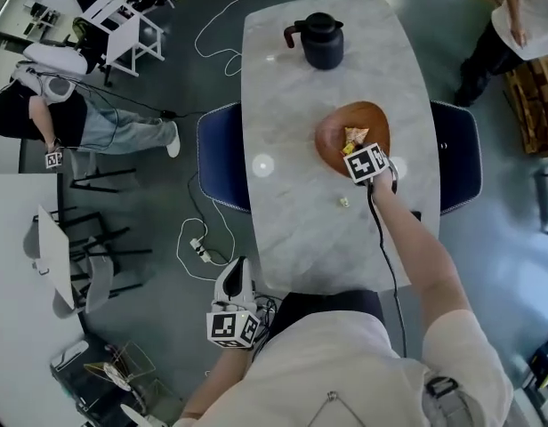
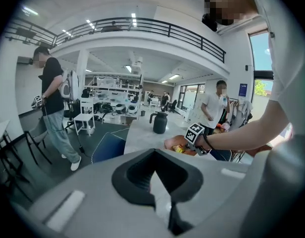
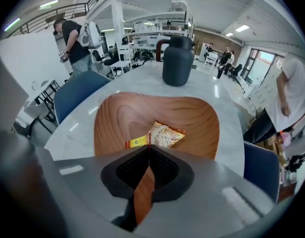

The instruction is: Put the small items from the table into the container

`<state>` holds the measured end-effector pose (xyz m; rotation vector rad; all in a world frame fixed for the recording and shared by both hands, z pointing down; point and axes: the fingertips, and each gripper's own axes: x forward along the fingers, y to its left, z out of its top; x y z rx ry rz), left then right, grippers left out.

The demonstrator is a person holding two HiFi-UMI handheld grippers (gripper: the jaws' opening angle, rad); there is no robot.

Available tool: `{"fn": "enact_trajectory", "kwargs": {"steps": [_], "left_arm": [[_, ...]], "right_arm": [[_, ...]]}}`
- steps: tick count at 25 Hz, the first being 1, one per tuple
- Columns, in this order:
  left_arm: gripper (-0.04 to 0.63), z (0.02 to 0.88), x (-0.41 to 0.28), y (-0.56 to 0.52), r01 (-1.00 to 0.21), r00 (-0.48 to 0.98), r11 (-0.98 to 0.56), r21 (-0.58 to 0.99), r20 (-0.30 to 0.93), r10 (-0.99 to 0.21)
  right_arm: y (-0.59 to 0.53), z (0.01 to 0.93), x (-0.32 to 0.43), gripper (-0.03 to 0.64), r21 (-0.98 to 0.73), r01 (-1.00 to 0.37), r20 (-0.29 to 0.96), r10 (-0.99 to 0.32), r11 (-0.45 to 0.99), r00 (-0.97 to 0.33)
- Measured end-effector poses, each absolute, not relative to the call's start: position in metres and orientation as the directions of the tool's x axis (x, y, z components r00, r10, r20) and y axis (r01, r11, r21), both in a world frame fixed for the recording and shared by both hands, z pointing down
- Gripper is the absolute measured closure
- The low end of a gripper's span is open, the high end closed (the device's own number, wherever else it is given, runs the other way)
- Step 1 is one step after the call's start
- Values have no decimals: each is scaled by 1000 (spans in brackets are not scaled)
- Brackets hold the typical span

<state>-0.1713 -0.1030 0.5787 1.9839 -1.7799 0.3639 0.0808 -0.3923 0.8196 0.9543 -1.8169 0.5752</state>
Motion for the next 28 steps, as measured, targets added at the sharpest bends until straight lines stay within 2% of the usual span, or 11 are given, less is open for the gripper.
{"fn": "enact_trajectory", "kwargs": {"steps": [1,4,10,13,16,19,22,28], "left_arm": [[592,582,-175,-101,-987,122,-54,152,484,-867],[592,585,-181,-99,-986,117,-43,162,482,-868],[592,577,-189,-99,-980,146,-69,185,442,-885],[592,571,-193,-99,-973,181,-106,205,392,-902],[592,554,-196,-93,-964,221,-154,216,331,-917],[592,527,-193,-87,-951,262,-202,232,262,-929],[592,504,-180,-97,-927,343,-302,221,176,-923],[592,462,-147,-91,-871,478,-458,177,85,-874]], "right_arm": [[-393,828,80,571,41,-807,915,-347,589,-207],[-392,841,77,465,66,-789,921,-341,611,-186],[-386,805,82,459,86,-827,872,-444,555,-207],[-378,752,89,460,61,-876,777,-574,478,-259],[-344,676,81,462,-70,-905,623,-690,419,-368],[-289,600,66,462,-208,-885,472,-750,416,-464],[-241,532,51,482,-241,-866,341,-798,438,-498],[-141,468,24,494,-213,-866,257,-830,452,-496]]}}
